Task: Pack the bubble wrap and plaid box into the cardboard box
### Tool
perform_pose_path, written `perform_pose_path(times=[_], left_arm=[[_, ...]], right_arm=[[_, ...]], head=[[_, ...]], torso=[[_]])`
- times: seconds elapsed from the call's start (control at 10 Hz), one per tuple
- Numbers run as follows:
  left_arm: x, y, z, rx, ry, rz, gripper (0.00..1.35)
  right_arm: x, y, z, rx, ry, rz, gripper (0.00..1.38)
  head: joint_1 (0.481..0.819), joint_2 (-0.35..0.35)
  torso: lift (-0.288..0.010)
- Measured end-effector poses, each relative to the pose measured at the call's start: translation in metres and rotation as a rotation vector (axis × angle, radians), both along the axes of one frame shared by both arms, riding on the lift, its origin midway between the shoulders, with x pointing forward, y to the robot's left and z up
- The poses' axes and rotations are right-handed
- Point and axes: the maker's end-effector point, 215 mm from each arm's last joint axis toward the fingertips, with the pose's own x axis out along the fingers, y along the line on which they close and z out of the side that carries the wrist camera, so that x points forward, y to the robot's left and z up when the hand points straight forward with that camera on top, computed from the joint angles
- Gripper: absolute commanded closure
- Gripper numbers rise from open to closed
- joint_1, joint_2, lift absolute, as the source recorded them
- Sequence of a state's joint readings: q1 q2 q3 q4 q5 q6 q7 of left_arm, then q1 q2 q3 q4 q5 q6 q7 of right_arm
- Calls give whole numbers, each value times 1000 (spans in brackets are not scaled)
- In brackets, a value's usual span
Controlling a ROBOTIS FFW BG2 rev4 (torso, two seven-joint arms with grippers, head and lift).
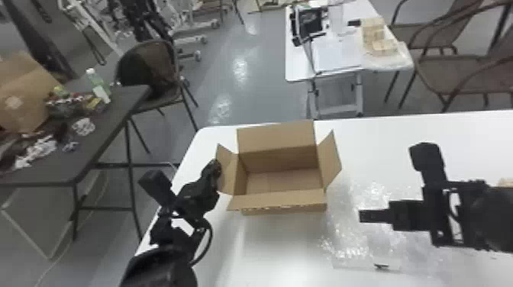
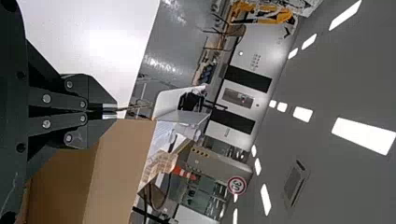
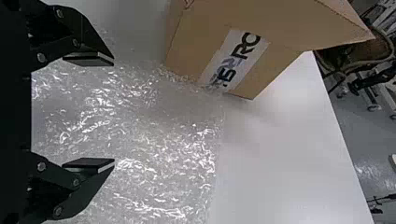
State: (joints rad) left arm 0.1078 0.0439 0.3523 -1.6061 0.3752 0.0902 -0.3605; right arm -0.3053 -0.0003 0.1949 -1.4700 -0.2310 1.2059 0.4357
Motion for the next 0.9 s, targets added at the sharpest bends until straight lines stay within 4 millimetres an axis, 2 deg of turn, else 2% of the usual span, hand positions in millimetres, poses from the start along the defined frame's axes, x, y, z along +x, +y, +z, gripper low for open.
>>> perform_pose_path(times=[0.1, 0.4, 0.7, 0.8, 0.9], left_arm=[[0, -2, 0, -3, 0, -3, 1211], [1, -1, -1, -1, 3, -1, 1211], [6, -5, 2, 2, 0, -11, 1211], [8, -8, 2, 2, 0, -17, 1211], [9, -10, 1, -1, 1, -20, 1211]], right_arm=[[0, -8, -3, -41, 17, 1, 305], [6, -20, 3, -95, 35, 3, 280], [-2, -34, -18, -169, 124, 66, 286], [-3, -49, -29, -213, 144, 78, 340], [-3, -68, -40, -269, 153, 75, 619]], head=[[695, 350], [695, 343], [695, 328], [695, 309], [695, 297]], torso=[[-89], [-89], [-89], [-89], [-89]])
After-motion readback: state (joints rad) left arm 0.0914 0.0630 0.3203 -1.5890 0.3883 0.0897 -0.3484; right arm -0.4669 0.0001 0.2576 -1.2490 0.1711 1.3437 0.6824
